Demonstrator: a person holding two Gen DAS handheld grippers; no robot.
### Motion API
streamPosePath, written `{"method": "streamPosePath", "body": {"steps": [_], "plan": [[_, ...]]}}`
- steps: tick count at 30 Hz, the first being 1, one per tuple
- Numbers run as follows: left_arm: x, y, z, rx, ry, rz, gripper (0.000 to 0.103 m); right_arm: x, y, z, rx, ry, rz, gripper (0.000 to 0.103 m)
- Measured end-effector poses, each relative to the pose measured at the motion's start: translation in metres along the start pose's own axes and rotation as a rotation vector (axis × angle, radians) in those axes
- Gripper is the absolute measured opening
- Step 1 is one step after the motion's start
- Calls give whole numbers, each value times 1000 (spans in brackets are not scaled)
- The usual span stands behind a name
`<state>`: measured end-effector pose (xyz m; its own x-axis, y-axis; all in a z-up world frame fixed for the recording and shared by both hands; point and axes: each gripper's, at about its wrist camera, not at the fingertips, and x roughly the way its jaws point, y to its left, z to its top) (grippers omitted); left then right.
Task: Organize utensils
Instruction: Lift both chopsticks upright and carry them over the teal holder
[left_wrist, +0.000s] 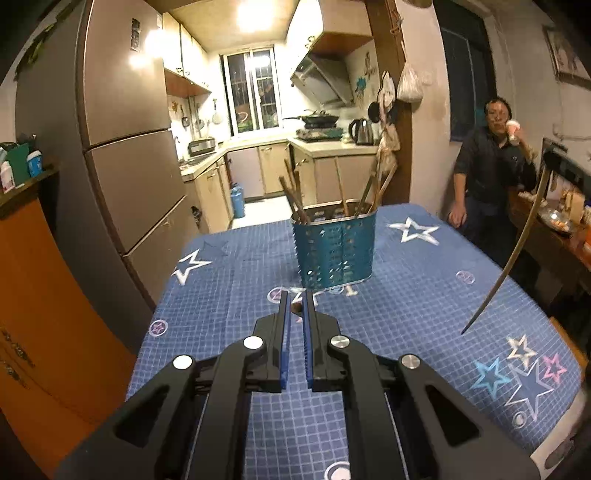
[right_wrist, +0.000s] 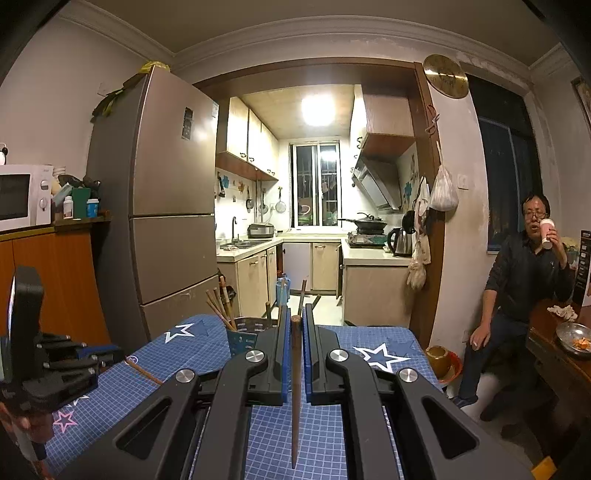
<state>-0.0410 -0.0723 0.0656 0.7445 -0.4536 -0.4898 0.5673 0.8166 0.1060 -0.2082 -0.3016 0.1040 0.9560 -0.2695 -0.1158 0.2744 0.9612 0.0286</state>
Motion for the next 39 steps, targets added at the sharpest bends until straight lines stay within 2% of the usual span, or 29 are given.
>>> {"method": "streamPosePath", "body": {"steps": [13, 28, 34, 39], "plan": [[-14, 8, 23, -20, -97, -29, 5, 7, 1, 4, 3, -2, 16, 7], [-14, -2, 41, -1, -124, -40, 4, 31, 18, 24, -28, 2, 76, 7], [-12, -9, 67, 27, -148, -57, 5, 51, 21, 43, -19, 18, 97, 7], [-4, -8, 103, 12, -148, -86, 5, 67, 22, 67, -32, 18, 89, 7]]}}
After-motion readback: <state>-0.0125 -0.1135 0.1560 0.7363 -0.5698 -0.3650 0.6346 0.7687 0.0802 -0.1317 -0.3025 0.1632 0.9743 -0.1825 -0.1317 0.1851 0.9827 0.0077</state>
